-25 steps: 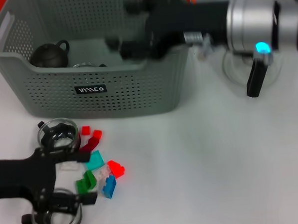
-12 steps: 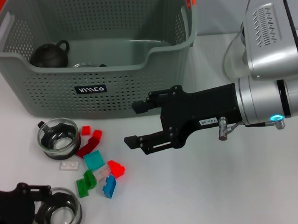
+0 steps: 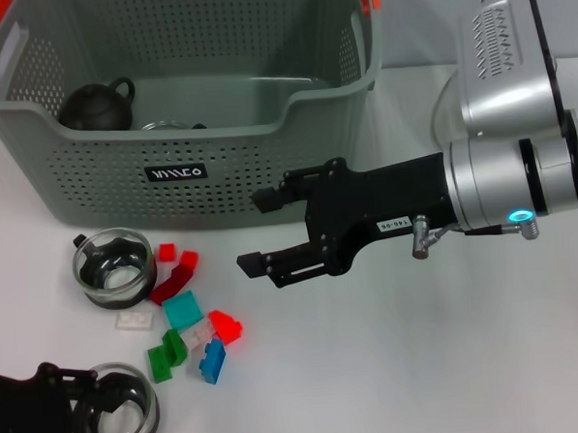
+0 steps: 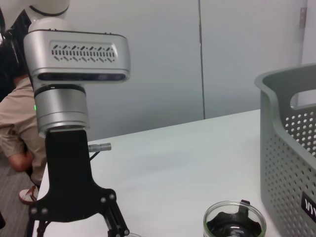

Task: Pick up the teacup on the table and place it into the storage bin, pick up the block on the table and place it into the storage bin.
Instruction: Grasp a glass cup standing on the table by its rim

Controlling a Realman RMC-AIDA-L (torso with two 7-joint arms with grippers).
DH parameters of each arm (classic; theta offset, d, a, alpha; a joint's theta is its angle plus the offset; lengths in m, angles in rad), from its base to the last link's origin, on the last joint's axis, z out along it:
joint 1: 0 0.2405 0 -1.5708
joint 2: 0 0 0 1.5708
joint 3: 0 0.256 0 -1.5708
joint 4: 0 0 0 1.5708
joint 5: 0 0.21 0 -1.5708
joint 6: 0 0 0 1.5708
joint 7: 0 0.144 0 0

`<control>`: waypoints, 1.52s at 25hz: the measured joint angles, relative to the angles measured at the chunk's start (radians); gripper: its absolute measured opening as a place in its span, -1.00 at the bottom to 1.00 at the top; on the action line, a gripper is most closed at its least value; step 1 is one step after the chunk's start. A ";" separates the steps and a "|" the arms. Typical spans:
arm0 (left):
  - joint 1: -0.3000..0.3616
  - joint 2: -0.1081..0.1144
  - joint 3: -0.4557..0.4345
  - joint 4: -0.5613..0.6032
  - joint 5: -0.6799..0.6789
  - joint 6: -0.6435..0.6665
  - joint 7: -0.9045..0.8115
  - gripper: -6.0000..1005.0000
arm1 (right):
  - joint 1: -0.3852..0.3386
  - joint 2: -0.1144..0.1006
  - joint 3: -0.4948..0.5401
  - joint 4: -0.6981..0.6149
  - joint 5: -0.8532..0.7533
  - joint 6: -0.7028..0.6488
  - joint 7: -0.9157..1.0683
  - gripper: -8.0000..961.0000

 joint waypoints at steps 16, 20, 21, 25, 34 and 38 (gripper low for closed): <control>-0.031 0.000 0.104 -0.029 0.068 -0.110 -0.074 0.67 | 0.023 0.002 0.003 0.061 0.007 0.014 -0.044 0.69; -0.034 0.000 0.146 -0.053 0.079 -0.140 -0.091 0.67 | 0.024 0.003 0.002 0.071 0.008 0.019 -0.052 0.68; -0.037 0.000 0.154 -0.062 0.079 -0.144 -0.097 0.67 | 0.025 0.004 0.003 0.075 0.008 0.023 -0.052 0.68; -0.045 0.000 0.186 -0.089 0.079 -0.149 -0.102 0.67 | 0.033 0.004 0.006 0.093 0.010 0.033 -0.056 0.68; -0.052 0.002 0.225 -0.109 0.081 -0.160 -0.103 0.67 | 0.035 0.005 0.005 0.095 0.010 0.037 -0.058 0.69; -0.057 0.002 0.225 -0.113 0.081 -0.153 -0.119 0.66 | 0.035 0.005 0.005 0.095 0.011 0.039 -0.058 0.69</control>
